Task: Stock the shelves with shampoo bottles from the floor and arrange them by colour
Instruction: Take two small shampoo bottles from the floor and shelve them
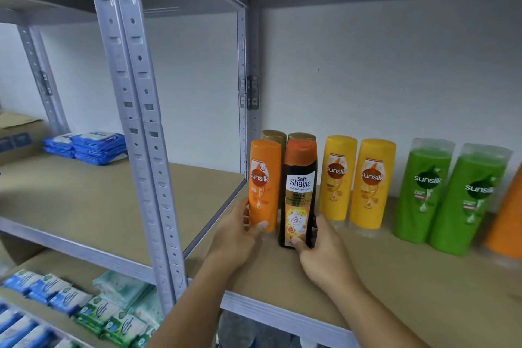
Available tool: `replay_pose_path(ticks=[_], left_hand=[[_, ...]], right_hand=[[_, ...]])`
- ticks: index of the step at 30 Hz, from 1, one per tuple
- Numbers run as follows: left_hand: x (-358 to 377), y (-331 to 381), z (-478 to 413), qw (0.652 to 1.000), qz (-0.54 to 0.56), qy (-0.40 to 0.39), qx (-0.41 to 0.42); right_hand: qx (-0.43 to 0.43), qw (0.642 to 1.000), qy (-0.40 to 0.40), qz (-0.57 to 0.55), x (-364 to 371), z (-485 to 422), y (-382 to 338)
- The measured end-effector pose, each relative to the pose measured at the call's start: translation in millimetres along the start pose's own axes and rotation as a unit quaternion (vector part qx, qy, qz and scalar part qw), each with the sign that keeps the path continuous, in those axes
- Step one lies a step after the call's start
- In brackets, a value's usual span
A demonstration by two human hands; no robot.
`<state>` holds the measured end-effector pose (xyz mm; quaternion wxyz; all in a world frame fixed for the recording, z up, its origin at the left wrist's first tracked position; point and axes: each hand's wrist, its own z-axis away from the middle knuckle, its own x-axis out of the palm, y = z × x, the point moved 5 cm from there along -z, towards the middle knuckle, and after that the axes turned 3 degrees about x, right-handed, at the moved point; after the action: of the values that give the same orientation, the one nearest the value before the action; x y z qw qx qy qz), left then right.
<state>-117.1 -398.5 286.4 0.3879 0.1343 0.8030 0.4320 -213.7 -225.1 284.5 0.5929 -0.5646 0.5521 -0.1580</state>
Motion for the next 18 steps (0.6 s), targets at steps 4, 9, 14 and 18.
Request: replay_pose_path(ticks=[4, 9, 14, 18], left_hand=[[1.7, -0.3, 0.0, 1.0, -0.006, -0.007, 0.005], [1.9, -0.3, 0.4, 1.0, -0.012, -0.004, 0.01], [4.1, -2.3, 0.6, 0.999, -0.042, -0.012, 0.012], [5.5, -0.7, 8.8, 0.991, -0.131, -0.038, 0.006]], right_hand=[[-0.002, 1.0, -0.004, 0.003, -0.2, 0.8, -2.1], [-0.006, 1.0, -0.003, 0.007, -0.9, 0.9, -2.1], [-0.007, 1.0, -0.008, 0.026, 0.8, 0.9, -0.7], [-0.012, 0.997, -0.008, 0.075, 0.5, 6.7, -4.4]])
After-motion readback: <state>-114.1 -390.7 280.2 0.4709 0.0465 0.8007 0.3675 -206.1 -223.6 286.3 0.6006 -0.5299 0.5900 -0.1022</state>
